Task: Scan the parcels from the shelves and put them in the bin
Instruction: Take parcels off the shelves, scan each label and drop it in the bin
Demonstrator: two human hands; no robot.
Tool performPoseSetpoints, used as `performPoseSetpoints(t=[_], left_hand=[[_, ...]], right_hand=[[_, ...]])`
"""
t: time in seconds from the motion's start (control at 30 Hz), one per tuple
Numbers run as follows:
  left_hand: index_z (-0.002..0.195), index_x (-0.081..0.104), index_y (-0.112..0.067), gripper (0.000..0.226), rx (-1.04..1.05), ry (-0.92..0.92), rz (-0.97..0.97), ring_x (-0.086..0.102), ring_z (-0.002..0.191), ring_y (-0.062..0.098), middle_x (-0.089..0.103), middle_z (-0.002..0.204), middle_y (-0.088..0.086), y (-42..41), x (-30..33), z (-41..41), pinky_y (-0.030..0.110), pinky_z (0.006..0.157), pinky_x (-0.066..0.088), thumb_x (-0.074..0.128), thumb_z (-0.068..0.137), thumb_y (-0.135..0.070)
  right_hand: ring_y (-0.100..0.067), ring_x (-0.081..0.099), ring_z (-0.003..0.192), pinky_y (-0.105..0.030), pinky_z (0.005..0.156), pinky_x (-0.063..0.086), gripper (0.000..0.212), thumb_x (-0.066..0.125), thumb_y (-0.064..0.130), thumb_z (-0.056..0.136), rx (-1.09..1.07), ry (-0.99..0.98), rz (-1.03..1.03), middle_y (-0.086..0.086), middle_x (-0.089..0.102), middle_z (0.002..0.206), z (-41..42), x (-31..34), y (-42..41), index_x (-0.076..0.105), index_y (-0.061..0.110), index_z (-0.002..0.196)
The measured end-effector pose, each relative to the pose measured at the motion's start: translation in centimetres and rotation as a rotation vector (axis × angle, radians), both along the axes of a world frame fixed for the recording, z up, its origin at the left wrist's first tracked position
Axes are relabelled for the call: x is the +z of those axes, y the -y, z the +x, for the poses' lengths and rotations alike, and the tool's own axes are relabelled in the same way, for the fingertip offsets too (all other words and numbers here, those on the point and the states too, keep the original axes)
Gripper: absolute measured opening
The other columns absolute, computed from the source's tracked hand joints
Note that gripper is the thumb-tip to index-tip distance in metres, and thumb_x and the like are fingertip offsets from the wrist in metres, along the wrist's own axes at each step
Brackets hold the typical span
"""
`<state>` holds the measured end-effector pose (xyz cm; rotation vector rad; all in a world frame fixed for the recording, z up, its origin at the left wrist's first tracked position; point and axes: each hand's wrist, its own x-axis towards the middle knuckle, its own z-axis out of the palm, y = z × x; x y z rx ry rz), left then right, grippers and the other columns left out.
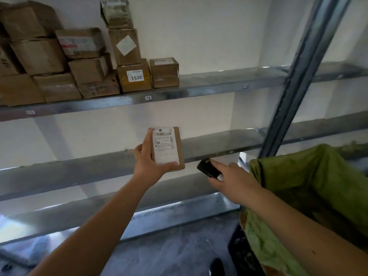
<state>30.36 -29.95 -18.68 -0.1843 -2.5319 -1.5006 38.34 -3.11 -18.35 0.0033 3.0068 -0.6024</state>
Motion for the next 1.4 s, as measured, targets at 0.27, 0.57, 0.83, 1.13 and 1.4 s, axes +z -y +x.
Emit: performPoseSetpoints(t=[0.27,0.57,0.83,1.13,1.4], left_hand=[[0.154,0.015,-0.065,0.140,-0.310,0.096,0.014,0.049,0.135,0.018,0.042,0.151,-0.004,-9.0,-2.0,-1.3,0.054,0.109,0.050,0.101,0.044,-0.062],[0.162,0.024,-0.039,0.135,-0.638,0.082,0.090,0.052,0.135,0.005,0.051,0.148,-0.018,-23.2,0.0,-4.4,0.048,0.105,0.055,0.101,0.052,-0.044],[0.159,0.021,-0.049,0.126,-0.929,0.204,-0.014,0.050,0.122,-0.020,0.050,0.129,-0.047,-35.5,-2.9,-8.8,0.026,0.095,0.058,0.100,0.064,-0.026],[0.159,0.016,-0.053,0.127,-1.120,0.295,-0.164,0.045,0.132,-0.004,0.041,0.151,-0.019,-45.8,-8.0,-9.9,0.038,0.106,0.052,0.100,0.065,-0.037],[0.150,0.013,-0.071,0.128,-1.230,0.475,-0.350,0.037,0.146,0.024,0.034,0.159,-0.007,-52.7,-14.1,-9.9,0.059,0.115,0.042,0.096,0.054,-0.057]], right_hand=[[-0.013,0.063,0.086,-0.039,0.079,0.058,0.052,0.056,0.054,0.099,-0.193,-0.042,-0.234,-0.001,0.065,0.106,2.3,-1.3,-6.0,0.041,0.046,0.148],[-0.018,0.058,0.087,-0.037,0.081,0.052,0.049,0.048,0.057,0.102,-0.498,-0.107,-0.155,-0.001,0.058,0.100,3.6,-0.8,-17.1,0.044,0.035,0.146],[-0.021,0.062,0.098,-0.046,0.092,0.056,0.073,0.047,0.067,0.097,-0.754,0.032,-0.192,-0.007,0.060,0.129,2.5,-4.6,-26.4,0.028,0.037,0.160],[-0.027,0.056,0.124,-0.047,0.103,0.050,0.073,0.051,0.064,0.098,-0.957,0.152,-0.280,-0.006,0.055,0.146,4.6,-8.9,-32.4,0.032,0.031,0.161],[-0.021,0.062,0.099,-0.044,0.087,0.059,0.073,0.051,0.066,0.097,-1.207,0.316,-0.359,-0.006,0.056,0.138,8.0,-13.0,-34.0,0.032,0.034,0.160]])
